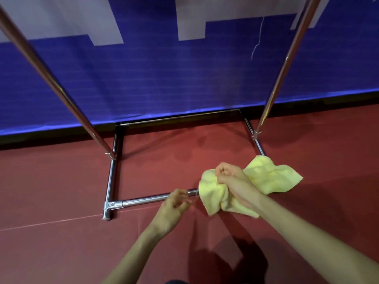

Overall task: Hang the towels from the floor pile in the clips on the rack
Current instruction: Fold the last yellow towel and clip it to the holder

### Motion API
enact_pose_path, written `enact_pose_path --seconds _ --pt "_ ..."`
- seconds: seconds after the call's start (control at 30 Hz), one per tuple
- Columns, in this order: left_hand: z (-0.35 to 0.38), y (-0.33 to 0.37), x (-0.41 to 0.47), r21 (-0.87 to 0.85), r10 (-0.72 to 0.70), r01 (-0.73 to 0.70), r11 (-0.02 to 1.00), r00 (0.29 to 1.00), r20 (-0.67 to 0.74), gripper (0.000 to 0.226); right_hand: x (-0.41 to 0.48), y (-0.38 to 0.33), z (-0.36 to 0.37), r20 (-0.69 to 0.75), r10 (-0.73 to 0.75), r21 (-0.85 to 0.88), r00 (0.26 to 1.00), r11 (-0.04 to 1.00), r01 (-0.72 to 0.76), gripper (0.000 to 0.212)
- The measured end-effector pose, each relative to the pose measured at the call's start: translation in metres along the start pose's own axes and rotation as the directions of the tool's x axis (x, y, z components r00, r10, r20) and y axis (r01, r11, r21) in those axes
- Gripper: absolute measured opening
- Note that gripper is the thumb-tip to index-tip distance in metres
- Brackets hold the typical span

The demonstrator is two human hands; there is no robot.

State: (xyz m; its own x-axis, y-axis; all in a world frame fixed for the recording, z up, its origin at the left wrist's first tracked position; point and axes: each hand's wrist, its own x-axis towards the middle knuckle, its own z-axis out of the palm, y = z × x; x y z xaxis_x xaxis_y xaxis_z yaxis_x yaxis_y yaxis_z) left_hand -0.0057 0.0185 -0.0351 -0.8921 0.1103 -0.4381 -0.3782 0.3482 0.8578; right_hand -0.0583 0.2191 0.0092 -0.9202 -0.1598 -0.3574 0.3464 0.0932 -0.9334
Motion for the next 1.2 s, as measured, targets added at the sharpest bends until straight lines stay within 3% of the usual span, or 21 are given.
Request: enact_pose_path --seconds 0.2,0.3,0.47,0.57,0.73,0.83,1.03,1.2 --pt "-0.003 0.039 -0.011 -0.143 0.186 -0.183 0.973 0.983 0.004 0.028 -0.007 -0.064 0.036 0.069 -0.145 0.171 0.987 0.976 0.132 0.021" --pt "-0.01 0.061 -0.018 -0.25 0.247 -0.264 0.932 0.964 -0.098 0.018 -0.011 -0.078 0.046 0.054 -0.165 0.22 0.985 0.964 0.15 0.02" --pt "-0.036 0.092 -0.036 -0.216 0.326 -0.383 0.898 0.91 -0.257 0.008 -0.017 -0.094 0.044 -0.045 -0.105 0.293 0.993 0.949 0.114 0.019" --pt "-0.051 0.124 -0.055 -0.188 0.349 -0.399 0.898 0.903 -0.252 0.011 -0.029 -0.109 0.046 -0.017 -0.018 0.235 1.0 0.972 0.021 0.029" --pt "-0.072 0.203 -0.104 -0.122 0.379 -0.413 0.902 0.896 -0.233 0.011 -0.073 -0.172 0.052 0.222 0.045 0.033 0.974 0.998 -0.053 0.055" --pt "-0.092 0.264 -0.139 -0.162 0.372 -0.402 0.901 0.909 -0.188 0.013 -0.105 -0.236 0.053 0.324 -0.009 -0.046 0.946 0.999 0.025 0.041" --pt "-0.136 0.396 -0.22 -0.036 0.452 -0.465 0.885 0.874 -0.177 0.012 -0.174 -0.36 0.047 0.398 0.004 -0.146 0.917 0.988 0.059 0.029" --pt "-0.174 0.496 -0.283 0.058 0.544 -0.542 0.839 0.826 -0.151 0.021 -0.224 -0.471 0.043 0.234 -0.093 -0.282 0.968 0.946 0.159 0.01"
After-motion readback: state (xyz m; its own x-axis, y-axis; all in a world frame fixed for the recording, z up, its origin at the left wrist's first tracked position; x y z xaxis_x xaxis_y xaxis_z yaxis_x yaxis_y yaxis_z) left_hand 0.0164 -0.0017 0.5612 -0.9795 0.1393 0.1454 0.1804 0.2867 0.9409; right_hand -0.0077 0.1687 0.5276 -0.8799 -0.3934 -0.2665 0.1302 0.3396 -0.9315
